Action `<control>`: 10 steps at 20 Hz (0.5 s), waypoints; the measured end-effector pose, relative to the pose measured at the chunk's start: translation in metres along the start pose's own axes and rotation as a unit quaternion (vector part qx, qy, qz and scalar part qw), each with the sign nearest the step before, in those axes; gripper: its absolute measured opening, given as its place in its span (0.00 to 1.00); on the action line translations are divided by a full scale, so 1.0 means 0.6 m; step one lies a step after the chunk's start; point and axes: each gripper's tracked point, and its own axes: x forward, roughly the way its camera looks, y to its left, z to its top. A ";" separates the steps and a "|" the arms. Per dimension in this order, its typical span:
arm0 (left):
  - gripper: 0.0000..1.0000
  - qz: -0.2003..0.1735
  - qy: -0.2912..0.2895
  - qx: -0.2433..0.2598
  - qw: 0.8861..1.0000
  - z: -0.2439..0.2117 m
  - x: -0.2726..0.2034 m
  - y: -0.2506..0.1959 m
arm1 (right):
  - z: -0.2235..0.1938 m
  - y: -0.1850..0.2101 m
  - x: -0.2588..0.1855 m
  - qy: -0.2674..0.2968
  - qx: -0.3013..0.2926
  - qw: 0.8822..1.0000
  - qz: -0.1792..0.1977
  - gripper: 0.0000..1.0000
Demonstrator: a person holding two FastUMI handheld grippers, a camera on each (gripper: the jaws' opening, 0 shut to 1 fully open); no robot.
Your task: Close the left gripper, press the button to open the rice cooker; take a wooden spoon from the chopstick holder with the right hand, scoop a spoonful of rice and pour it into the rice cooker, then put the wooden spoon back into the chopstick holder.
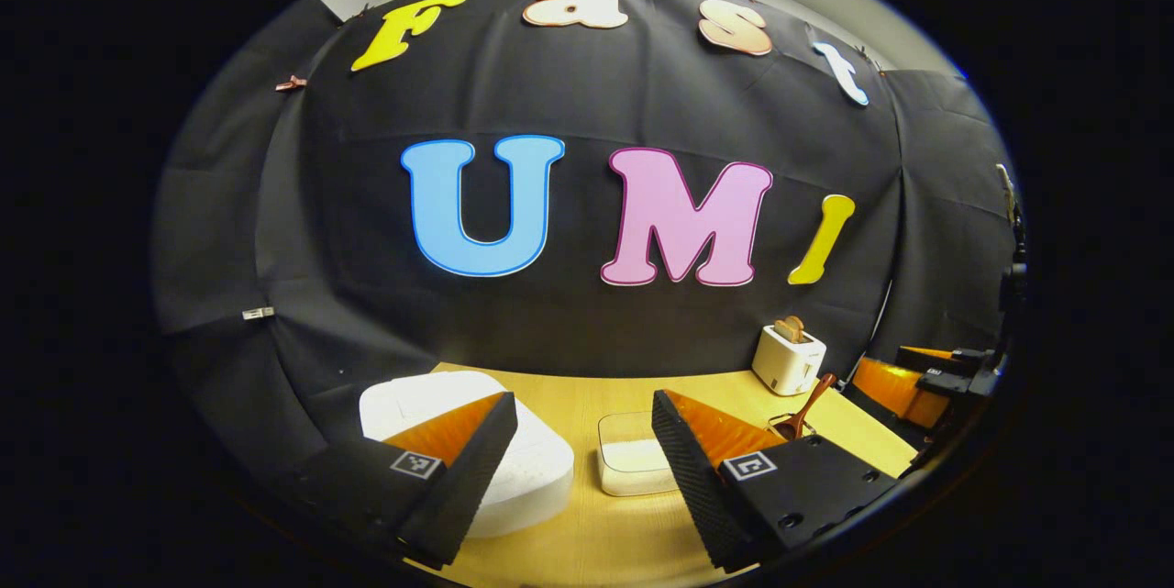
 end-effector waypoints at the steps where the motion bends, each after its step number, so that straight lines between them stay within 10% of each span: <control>1: 0.95 0.000 0.004 -0.001 1.000 -0.007 -0.003 0.003 | -0.004 0.004 0.000 0.001 0.002 1.000 0.002 0.98; 10: 0.95 -0.018 0.014 0.011 1.000 -0.007 0.004 0.025 | -0.018 0.031 0.005 0.009 0.008 1.000 0.009 0.98</control>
